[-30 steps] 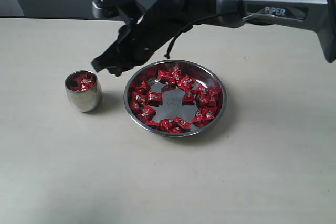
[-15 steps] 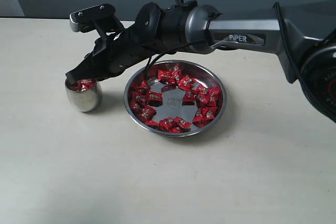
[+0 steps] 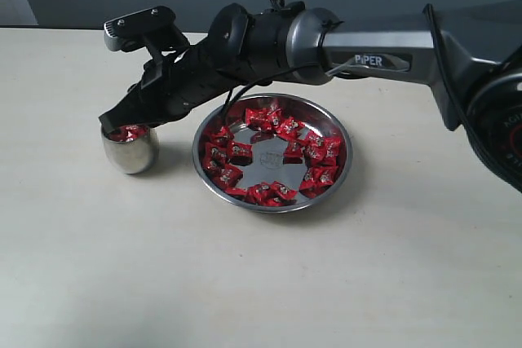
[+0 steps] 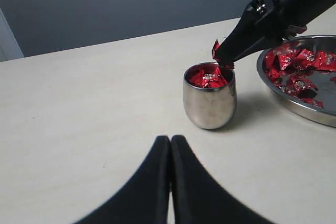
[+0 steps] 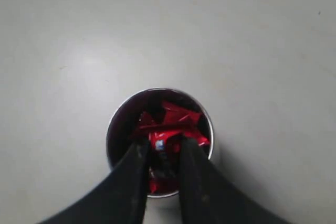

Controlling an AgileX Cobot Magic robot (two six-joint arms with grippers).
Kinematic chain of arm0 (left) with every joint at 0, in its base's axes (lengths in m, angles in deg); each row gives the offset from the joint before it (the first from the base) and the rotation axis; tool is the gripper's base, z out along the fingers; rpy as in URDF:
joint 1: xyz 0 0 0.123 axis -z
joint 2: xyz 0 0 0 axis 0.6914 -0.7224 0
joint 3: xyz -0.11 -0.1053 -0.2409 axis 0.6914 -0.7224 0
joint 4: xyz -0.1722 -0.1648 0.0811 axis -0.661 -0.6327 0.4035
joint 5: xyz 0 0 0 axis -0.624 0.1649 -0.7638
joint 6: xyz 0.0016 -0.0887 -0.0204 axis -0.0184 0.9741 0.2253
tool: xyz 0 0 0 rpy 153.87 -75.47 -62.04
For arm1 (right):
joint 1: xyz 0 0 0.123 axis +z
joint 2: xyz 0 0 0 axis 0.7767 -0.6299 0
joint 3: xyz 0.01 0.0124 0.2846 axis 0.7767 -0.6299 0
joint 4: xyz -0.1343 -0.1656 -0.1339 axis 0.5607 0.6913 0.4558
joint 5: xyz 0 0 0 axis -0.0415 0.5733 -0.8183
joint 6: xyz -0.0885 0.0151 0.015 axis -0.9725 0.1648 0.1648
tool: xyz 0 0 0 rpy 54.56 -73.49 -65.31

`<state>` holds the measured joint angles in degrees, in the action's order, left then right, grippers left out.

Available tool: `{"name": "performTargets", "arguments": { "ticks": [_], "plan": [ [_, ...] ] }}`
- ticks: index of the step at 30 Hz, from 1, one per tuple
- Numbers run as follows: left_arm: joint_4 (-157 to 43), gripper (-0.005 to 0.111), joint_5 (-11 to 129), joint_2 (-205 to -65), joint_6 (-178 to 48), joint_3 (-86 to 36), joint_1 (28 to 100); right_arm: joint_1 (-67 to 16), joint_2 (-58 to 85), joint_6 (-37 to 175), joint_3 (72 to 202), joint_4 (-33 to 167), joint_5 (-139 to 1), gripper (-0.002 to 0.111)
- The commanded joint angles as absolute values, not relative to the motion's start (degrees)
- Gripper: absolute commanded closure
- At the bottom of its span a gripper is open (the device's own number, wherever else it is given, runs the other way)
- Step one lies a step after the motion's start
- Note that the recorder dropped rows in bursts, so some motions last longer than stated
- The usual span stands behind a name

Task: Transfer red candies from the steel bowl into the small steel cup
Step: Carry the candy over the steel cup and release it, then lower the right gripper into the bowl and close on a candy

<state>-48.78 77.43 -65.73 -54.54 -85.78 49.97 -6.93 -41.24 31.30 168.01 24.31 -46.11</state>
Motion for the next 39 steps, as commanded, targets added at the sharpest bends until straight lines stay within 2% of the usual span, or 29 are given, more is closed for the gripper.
{"name": "performTargets", "arguments": {
  "ticks": [1,8,16,27,30,35,39],
  "plan": [
    [-48.84,0.106,76.89,-65.49,-54.23,-85.72,50.15,-6.86,-41.18,30.58,168.21,23.67,-45.85,0.108],
    [-48.84,0.106,76.89,-65.49,-54.23,-85.72,50.15,-6.86,-41.18,30.58,168.21,22.36,-45.88,0.107],
    [-48.84,0.106,76.89,-65.49,-54.23,-85.72,50.15,-6.86,-41.18,30.58,168.21,21.9,-47.27,0.081],
    [-48.84,0.106,76.89,-65.49,-54.23,-85.72,50.15,-7.24,-40.79,30.86,168.21,23.95,-46.13,0.08],
    [-48.84,0.106,76.89,-65.49,-54.23,-85.72,50.15,-8.24,-39.65,35.85,168.21,31.29,-41.25,0.08],
    [-48.84,0.106,76.89,-65.49,-54.23,-85.72,50.15,-13.45,-36.84,54.78,168.21,54.82,-23.11,0.08],
    [-48.84,0.106,76.89,-65.49,-54.23,-85.72,50.15,-15.82,-37.41,56.77,167.72,58.99,-10.39,0.08]
  ]
}}
